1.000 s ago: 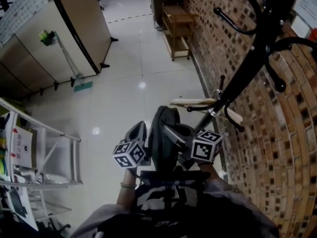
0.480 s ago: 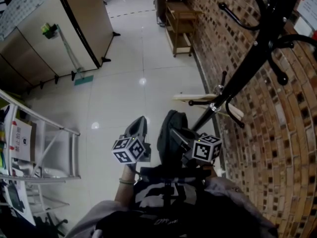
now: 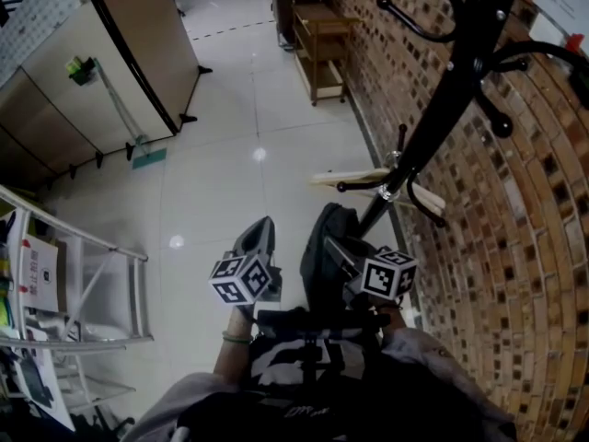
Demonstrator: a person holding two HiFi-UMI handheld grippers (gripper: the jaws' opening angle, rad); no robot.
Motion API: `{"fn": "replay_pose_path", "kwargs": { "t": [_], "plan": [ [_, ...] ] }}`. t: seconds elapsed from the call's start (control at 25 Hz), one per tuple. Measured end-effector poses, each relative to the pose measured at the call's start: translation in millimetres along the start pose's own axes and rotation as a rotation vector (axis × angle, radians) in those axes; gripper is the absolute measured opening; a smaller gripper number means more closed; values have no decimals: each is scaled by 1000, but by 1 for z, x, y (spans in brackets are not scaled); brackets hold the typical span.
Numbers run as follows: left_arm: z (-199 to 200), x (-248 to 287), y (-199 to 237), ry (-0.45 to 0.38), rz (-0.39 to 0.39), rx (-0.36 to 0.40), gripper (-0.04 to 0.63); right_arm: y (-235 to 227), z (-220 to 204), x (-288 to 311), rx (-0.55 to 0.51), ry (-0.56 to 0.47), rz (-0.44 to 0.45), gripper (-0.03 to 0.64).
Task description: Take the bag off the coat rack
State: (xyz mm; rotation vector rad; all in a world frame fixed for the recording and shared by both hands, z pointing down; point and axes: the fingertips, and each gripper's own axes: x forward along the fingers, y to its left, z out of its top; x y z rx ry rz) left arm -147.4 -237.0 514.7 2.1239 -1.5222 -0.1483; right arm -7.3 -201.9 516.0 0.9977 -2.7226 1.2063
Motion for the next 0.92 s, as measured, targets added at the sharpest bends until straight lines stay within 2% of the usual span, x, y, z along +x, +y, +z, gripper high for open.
{"fn": "replay_pose_path", "kwargs": {
  "t": [0.92],
  "plan": [
    [-1,-1,3,5,7,-3,8,-4,0,2,28,-9,-13,52]
  ]
}}
